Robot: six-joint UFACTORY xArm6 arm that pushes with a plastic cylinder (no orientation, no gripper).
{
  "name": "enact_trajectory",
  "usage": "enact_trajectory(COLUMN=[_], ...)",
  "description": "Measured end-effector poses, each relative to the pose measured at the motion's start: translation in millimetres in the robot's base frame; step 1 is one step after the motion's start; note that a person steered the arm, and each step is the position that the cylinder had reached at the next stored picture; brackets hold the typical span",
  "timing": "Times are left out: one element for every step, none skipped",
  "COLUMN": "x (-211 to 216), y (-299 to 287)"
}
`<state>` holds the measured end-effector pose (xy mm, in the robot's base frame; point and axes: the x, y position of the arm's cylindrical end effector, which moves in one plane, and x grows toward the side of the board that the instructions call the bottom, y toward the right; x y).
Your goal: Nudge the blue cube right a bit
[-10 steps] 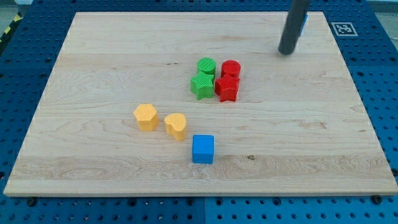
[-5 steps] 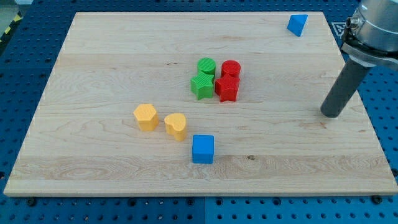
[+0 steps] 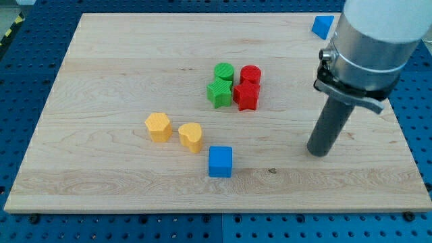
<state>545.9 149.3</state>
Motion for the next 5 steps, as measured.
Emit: enact_trajectory(x=[28.2,53.2,57.4,57.4,57.4], y=[-7.1,-40.6,-105.7,-167.5,-171.7])
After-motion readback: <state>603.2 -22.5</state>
